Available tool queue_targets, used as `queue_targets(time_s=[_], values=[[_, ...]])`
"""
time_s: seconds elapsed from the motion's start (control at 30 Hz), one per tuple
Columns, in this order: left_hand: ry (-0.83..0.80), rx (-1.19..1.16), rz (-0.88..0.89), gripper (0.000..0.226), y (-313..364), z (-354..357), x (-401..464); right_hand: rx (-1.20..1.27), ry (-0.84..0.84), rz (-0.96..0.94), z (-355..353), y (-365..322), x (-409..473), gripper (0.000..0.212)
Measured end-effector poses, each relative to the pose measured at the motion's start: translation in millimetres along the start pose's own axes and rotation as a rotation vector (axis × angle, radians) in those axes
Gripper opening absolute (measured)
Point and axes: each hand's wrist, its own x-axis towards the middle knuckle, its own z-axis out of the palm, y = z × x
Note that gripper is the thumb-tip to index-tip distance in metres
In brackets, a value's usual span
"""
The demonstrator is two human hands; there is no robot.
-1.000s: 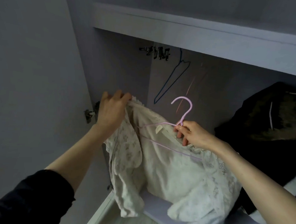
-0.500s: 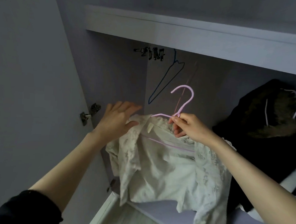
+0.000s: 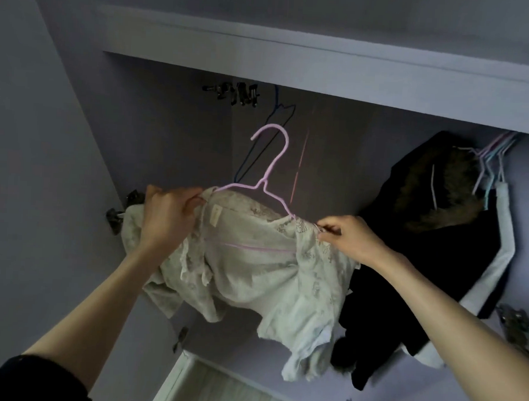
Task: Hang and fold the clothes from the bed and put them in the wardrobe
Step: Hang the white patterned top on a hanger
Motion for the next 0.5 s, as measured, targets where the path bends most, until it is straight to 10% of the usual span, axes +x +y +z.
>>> queue_targets(time_s=[0.37, 0.5], values=[[-0.118, 0.240, -0.012, 0.013, 5, 13, -12, 0.254, 0.594, -0.230, -26, -32, 6, 0.011], [-0.007, 0.174, -0.119, 0.013, 3, 6, -6, -0.045, 0.262, -0.320, -14, -28, -10, 0.020]])
